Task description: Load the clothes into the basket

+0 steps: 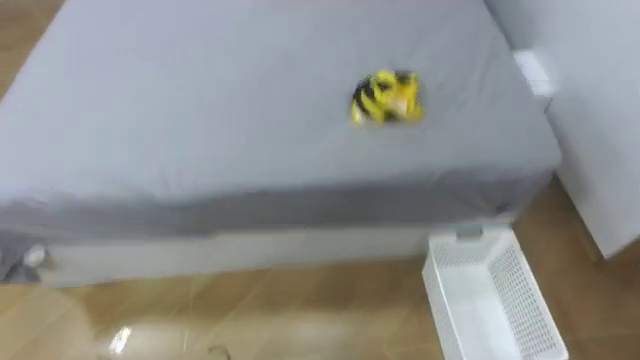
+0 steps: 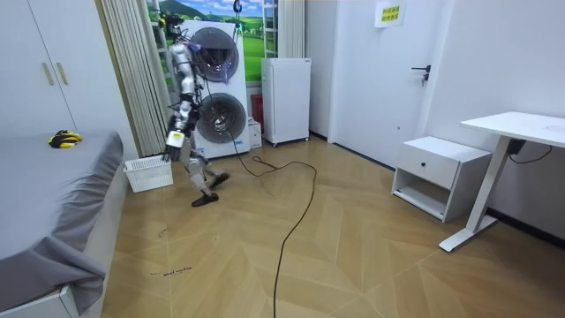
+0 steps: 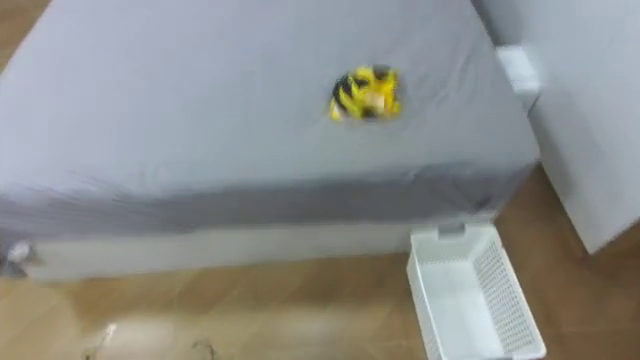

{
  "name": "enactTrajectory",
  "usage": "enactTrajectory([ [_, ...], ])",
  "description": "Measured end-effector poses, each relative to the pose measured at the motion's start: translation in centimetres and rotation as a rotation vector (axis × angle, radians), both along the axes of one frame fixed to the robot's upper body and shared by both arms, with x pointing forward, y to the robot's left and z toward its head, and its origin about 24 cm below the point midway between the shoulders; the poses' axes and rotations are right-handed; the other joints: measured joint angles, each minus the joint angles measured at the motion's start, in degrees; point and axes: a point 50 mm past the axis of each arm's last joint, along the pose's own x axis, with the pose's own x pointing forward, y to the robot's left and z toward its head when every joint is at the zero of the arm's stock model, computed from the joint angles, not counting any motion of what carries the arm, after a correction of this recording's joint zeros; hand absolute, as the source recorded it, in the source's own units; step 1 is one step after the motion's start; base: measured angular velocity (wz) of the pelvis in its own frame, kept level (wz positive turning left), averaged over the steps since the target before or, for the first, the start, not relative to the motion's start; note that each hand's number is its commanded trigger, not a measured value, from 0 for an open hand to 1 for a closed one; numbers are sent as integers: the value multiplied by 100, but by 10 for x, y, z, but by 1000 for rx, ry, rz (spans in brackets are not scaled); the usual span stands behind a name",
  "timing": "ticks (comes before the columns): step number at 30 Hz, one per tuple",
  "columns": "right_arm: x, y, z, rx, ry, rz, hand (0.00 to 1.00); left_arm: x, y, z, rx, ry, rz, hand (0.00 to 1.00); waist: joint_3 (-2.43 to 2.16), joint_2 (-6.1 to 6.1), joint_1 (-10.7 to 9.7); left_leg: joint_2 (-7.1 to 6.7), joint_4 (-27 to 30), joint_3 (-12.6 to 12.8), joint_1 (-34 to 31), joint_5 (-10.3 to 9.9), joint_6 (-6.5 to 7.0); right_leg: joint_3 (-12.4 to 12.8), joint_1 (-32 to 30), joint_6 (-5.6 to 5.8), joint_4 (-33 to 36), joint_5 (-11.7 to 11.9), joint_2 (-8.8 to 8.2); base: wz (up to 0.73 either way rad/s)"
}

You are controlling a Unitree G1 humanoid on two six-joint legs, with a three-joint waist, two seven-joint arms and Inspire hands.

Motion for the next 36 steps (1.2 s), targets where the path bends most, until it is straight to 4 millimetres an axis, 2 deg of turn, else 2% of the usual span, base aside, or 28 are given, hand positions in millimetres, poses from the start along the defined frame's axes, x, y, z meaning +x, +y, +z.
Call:
enactTrajectory([
  [1,5,3,2,4,-23,8,0,3,0,0,4,-5,-6,0,6,12,-35,30,-54,-128,113,-39,-19,-81,-172,-9,-364,-18,126,46],
  [2,13,7,4,10,-56,19,0,9,-6,0,4,-13,-35,0,3,22,-156,80,-181,-364,335,-100,-58,-174,-406,-21,-1288,23,288,80],
  [3,17,7,6,1,-80,21,0,13,-14,-1,-9,-14,-80,0,-1,28,-204,130,-360,-472,581,-169,-118,-185,-528,-33,-2330,301,332,85],
  [4,19,8,7,-9,-91,21,0,14,-19,-1,-18,-13,-96,0,0,32,-196,163,-455,-478,733,-205,-153,-217,-557,-80,-2724,642,310,83],
  [5,21,8,9,-22,-106,11,0,13,-27,-3,-33,-6,-126,0,-15,91,-208,286,-589,-573,1045,-269,-242,-281,-547,-121,-3203,1307,333,64],
  [6,27,11,12,-26,-139,9,0,10,-31,-4,-37,4,-149,0,-69,71,-162,387,-568,-594,1159,-360,-373,-369,-535,-353,-3275,1682,370,47],
  [7,41,11,20,-35,-205,15,0,8,-33,-5,-45,8,-152,0,-90,170,-69,553,-437,-543,1145,-485,-603,-457,-489,-565,-3068,1670,525,15],
  [8,49,12,25,-39,-243,21,0,3,-33,-6,-49,20,-146,0,-75,235,-9,653,-384,-515,1164,-500,-660,-572,-473,-608,-2919,1598,567,0],
  [9,64,15,36,-46,-317,35,0,-1,-32,-6,-46,29,-139,0,-49,277,33,766,-276,-391,1218,-448,-820,-642,-423,-668,-2667,1309,602,8],
  [10,70,15,40,-50,-348,42,0,-3,-31,-6,-45,32,-136,0,-41,296,24,815,-209,-313,1269,-396,-904,-661,-380,-699,-2535,1186,616,23],
  [11,81,16,47,-54,-393,50,0,-2,-29,-5,-41,19,-130,0,-36,303,8,900,123,-241,1310,-249,-1018,-707,-271,-719,-2285,969,614,31],
  [13,90,15,55,-60,-436,60,0,-4,-26,-2,-36,-2,-116,0,-22,273,10,1026,1171,-190,1078,109,-1055,-817,226,-687,-2506,707,637,30],
  [14,95,14,60,-64,-470,64,0,-6,-25,-2,-37,-5,-101,0,-24,291,-1,1120,1878,-195,831,486,-1029,-817,605,-657,-2885,585,722,19],
  [15,99,14,66,-70,-504,65,0,-7,-25,-2,-38,-5,-96,0,-19,279,-26,1156,2383,-235,574,658,-1026,-806,826,-665,-3061,551,747,18],
  [16,101,15,67,-73,-515,64,0,-7,-25,-2,-39,-3,-95,0,-18,266,-27,1164,2550,-234,429,623,-988,-804,914,-662,-3140,543,741,12],
  [17,103,15,69,-77,-526,59,0,-4,-25,-1,-39,-15,-98,0,10,219,-51,1147,2710,-147,134,496,-890,-786,1110,-661,-3325,543,738,10],
  [18,104,14,70,-71,-528,52,0,-1,-24,1,-43,-34,-83,0,38,172,-68,1121,2639,-49,-145,308,-877,-737,1275,-650,-3470,539,726,5],
  [20,104,14,70,-73,-526,56,0,3,-23,3,-43,-53,-78,0,37,112,-49,1028,2225,-19,-540,70,-876,-588,1403,-601,-3590,509,699,-23],
  [22,105,14,72,-78,-536,65,0,6,-20,4,-58,-70,-49,0,8,96,-26,931,1397,-14,-846,24,-906,-417,1412,-548,-3622,481,675,-47],
  [23,106,15,74,-81,-544,71,0,6,-20,5,-59,-77,-44,0,-9,66,6,887,764,6,-1002,105,-920,-293,1415,-508,-3617,462,657,-59],
  [24,106,16,74,-82,-541,79,0,3,-19,4,-63,-69,-35,0,-68,63,30,804,378,55,-1090,625,-749,-150,1428,-443,-3608,432,614,-62],
  [25,106,18,74,-84,-538,90,0,1,-18,4,-66,-67,-28,0,-79,31,34,745,297,66,-1053,725,-685,-89,1442,-387,-3622,410,580,-49],
  [26,109,19,79,-99,-556,111,0,-1,-18,4,-71,-57,-27,0,-114,-5,-21,645,107,59,-858,767,-636,-50,1527,-302,-3716,413,497,-30],
  [27,112,18,85,-113,-583,118,0,-4,-20,2,-78,-37,-26,0,-110,-14,-46,547,-97,63,-689,803,-600,-60,1588,-221,-3835,460,463,-24],
  [28,113,18,86,-118,-593,119,0,-7,-20,1,-82,-27,-24,0,-111,-18,-39,519,-190,60,-604,812,-590,-75,1619,-200,-3881,473,433,-25],
  [30,113,16,87,-138,-597,117,0,-12,-20,1,-104,-21,-8,0,-115,-30,-28,367,-436,9,-431,829,-562,-210,1735,-140,-4025,508,343,-10],
  [33,113,17,87,-173,-592,142,0,-10,-19,1,-115,-28,-3,0,-82,-35,-41,260,-580,-146,-436,896,-517,-364,1760,-133,-4095,508,251,28],
  [36,113,22,85,-179,-583,185,0,-3,-19,2,-120,-39,-14,0,-39,-47,24,229,-562,-241,-522,897,-516,-504,1746,-125,-4099,505,238,23],
])
